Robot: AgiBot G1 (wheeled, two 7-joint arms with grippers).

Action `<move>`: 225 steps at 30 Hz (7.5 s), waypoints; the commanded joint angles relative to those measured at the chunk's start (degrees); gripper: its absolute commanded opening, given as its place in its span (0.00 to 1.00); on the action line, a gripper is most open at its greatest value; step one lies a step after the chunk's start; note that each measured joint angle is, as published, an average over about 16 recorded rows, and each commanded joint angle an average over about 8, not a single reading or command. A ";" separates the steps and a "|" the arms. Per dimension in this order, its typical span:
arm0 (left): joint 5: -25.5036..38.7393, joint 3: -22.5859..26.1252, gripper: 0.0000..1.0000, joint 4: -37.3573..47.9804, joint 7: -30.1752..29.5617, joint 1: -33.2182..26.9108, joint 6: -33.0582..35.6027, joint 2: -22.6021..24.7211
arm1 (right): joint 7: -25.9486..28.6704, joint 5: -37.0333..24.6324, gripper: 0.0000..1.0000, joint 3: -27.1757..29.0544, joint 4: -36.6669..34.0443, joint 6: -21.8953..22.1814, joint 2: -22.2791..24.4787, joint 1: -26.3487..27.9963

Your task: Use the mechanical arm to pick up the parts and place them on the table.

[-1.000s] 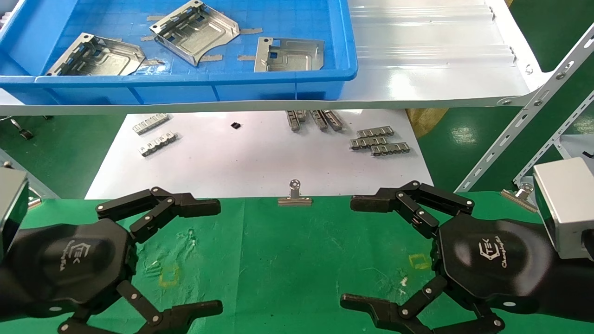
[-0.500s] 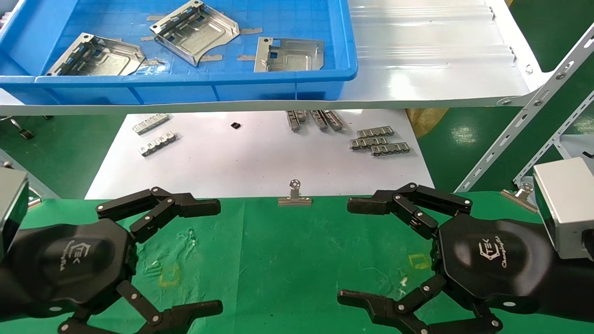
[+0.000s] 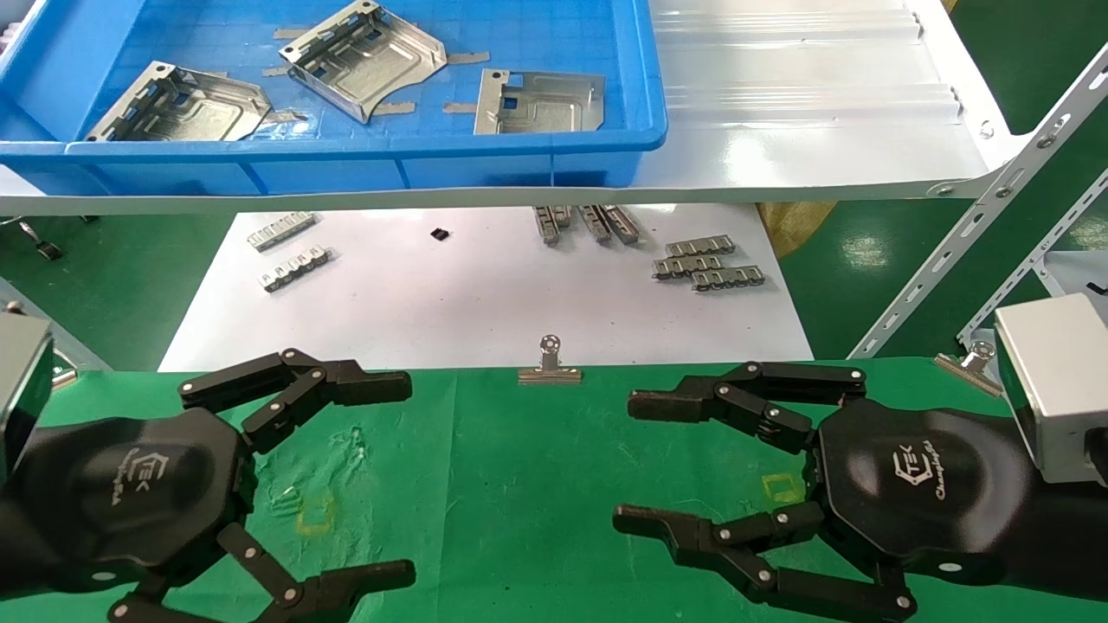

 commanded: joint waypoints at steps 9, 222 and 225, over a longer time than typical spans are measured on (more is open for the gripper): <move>0.00 0.00 1.00 0.00 0.00 0.00 0.00 0.00 | 0.00 0.00 0.00 0.00 0.00 0.00 0.00 0.00; 12.62 17.64 1.00 54.62 31.01 -20.98 3.02 10.73 | -0.07 0.08 1.00 -0.12 -0.05 0.04 0.04 0.03; 11.76 16.43 1.00 50.87 28.88 -19.54 2.82 9.99 | -0.07 0.08 1.00 -0.12 -0.05 0.04 0.04 0.04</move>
